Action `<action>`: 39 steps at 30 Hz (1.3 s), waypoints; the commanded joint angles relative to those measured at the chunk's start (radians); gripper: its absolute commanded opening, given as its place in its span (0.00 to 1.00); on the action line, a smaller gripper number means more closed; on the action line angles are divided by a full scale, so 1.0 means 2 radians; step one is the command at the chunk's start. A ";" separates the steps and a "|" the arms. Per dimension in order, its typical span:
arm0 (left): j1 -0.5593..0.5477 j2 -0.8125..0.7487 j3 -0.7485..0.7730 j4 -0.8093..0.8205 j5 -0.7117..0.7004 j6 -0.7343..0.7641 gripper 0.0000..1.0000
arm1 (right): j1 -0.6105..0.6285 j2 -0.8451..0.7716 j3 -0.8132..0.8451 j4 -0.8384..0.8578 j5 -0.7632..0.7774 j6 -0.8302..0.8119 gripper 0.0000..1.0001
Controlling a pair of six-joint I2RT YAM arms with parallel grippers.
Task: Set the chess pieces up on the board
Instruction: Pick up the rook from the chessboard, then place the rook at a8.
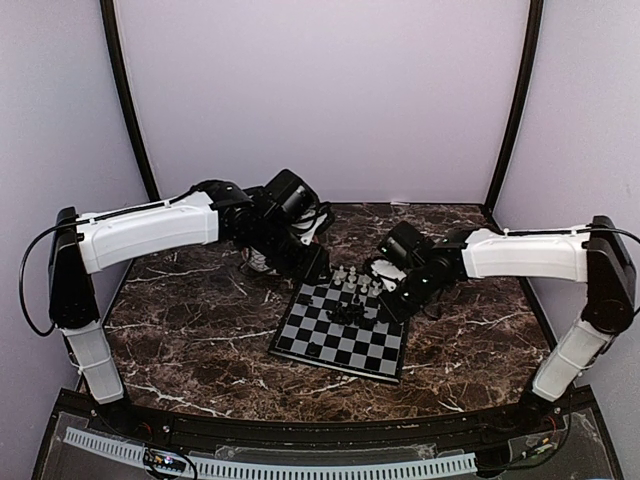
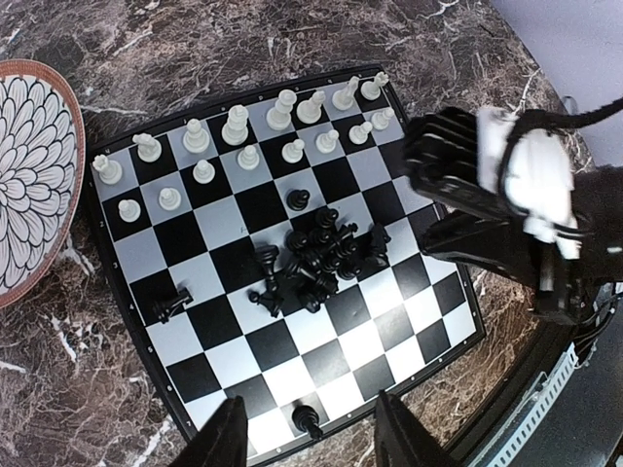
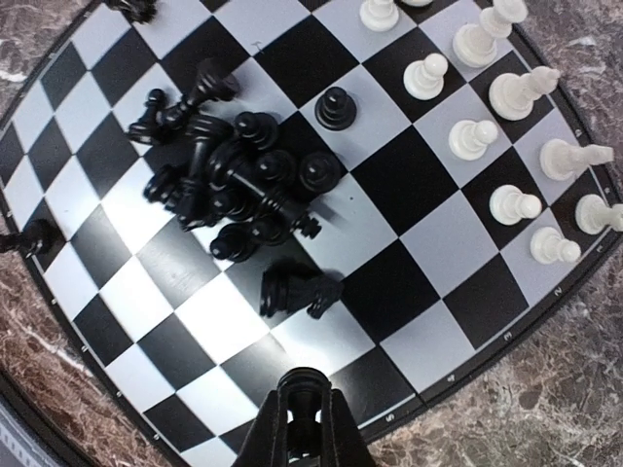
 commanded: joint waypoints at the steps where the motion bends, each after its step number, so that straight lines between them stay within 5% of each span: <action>1: 0.001 -0.001 -0.010 0.013 0.008 -0.004 0.47 | 0.019 -0.059 -0.039 0.004 -0.007 0.005 0.00; 10: 0.002 0.001 -0.014 0.012 0.013 -0.001 0.46 | 0.106 -0.111 -0.093 0.011 0.025 0.017 0.00; 39: 0.002 0.010 -0.002 -0.011 0.005 -0.005 0.45 | 0.117 -0.057 -0.095 -0.007 0.016 0.027 0.00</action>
